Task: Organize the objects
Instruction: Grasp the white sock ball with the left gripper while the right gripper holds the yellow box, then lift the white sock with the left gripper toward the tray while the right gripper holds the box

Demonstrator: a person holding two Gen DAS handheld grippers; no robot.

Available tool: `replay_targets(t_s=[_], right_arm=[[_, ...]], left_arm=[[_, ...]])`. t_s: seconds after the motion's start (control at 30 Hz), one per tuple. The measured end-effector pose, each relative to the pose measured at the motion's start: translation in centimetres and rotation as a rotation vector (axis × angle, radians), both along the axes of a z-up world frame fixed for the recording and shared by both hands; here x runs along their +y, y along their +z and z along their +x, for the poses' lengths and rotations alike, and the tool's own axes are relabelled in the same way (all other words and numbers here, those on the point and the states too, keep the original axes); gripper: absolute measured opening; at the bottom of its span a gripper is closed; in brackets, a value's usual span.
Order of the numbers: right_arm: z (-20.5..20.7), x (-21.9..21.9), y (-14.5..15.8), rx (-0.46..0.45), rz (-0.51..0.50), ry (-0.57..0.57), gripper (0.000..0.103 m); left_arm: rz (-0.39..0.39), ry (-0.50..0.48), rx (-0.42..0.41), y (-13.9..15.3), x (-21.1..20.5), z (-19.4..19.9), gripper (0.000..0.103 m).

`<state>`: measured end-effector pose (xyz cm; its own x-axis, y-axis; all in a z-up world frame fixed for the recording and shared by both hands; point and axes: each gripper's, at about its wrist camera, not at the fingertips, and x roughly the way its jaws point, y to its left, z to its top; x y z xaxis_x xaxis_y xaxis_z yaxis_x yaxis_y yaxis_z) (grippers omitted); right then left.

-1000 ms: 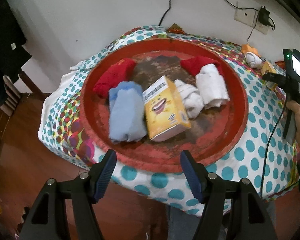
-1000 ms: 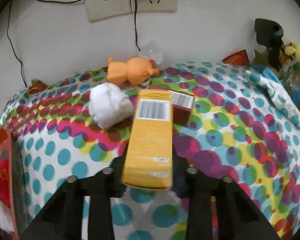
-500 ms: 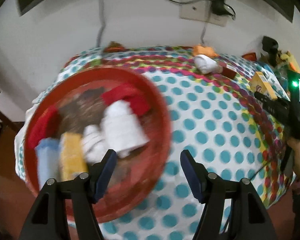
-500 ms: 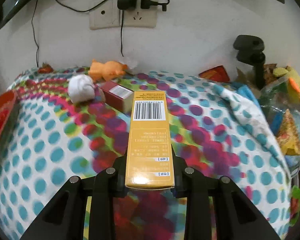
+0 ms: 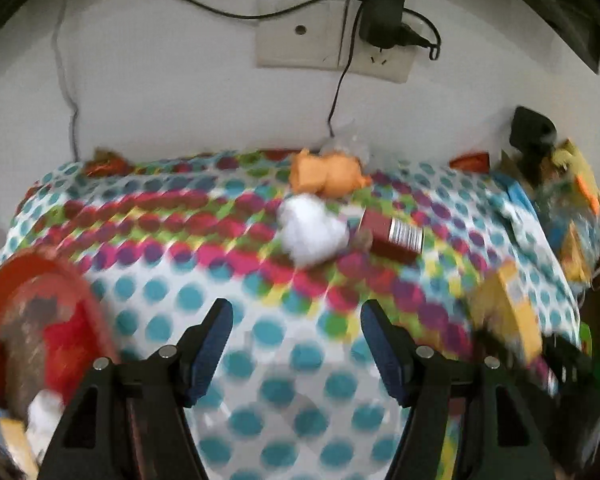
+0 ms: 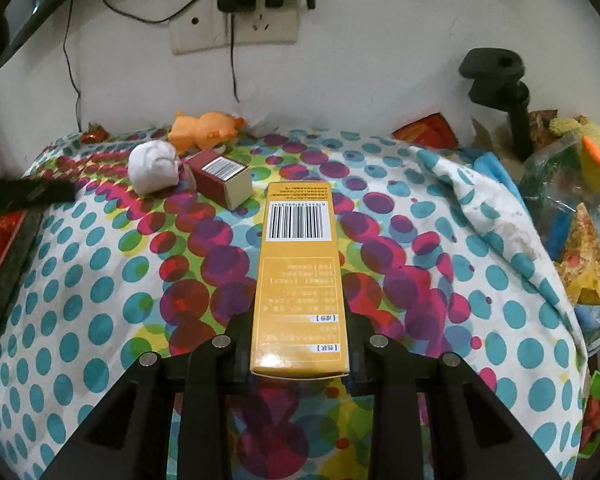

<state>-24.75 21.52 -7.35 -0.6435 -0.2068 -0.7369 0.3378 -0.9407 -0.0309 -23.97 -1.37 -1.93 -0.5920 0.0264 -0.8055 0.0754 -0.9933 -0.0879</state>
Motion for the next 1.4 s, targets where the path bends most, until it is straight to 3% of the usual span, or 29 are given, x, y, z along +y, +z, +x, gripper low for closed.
replay_targets(t_s=[0.13,0.27,0.37,0.53,0.67,0.83,0.93,1.1,1.3,1.4], right_arm=[[-0.1,0.4,-0.2,-0.015,-0.023,-0.003,0.028],[-0.6,1.3,-0.5,-0.051,-0.07,-0.016,0.028],[-1.0,1.8,-0.8,-0.08,-0.1,-0.02,0.028],[-1.0,1.7,-0.8,-0.078,-0.089,-0.013,0.028],[-1.0,1.5,-0.8,-0.069,-0.07,-0.005,0.028],[-0.9,1.3,-0.7,-0.06,-0.059,0.0,0.028],[-1.1,1.4,-0.8,-0.071,-0.058,-0.005,0.028],[-1.1,1.4,-0.8,-0.068,-0.048,-0.014,0.028],[-1.2,1.4,-0.8,-0.068,-0.037,-0.025,0.028],[-1.2,1.2,-0.8,-0.065,-0.022,-0.028,0.028]], left_arm=[[-0.026,0.018,0.032,-0.5,0.8,-3.2,0.068],[0.036,0.095,0.05,-1.0,-0.2,-5.5,0.068],[0.056,0.119,0.018,-2.1,-0.6,-7.1,0.068],[0.015,0.118,-0.022,-3.9,0.0,-8.5,0.068],[0.058,0.116,-0.069,-5.5,-0.1,-8.9,0.068],[0.035,0.099,-0.009,-5.2,-0.1,-8.5,0.068],[0.05,0.064,-0.003,-5.3,-0.1,-8.1,0.05],[-0.044,0.016,0.016,-5.2,1.0,-6.7,0.049],[-0.07,-0.008,0.031,-5.3,1.6,-4.3,0.049],[-0.122,-0.013,0.048,-5.4,2.2,-2.9,0.05]])
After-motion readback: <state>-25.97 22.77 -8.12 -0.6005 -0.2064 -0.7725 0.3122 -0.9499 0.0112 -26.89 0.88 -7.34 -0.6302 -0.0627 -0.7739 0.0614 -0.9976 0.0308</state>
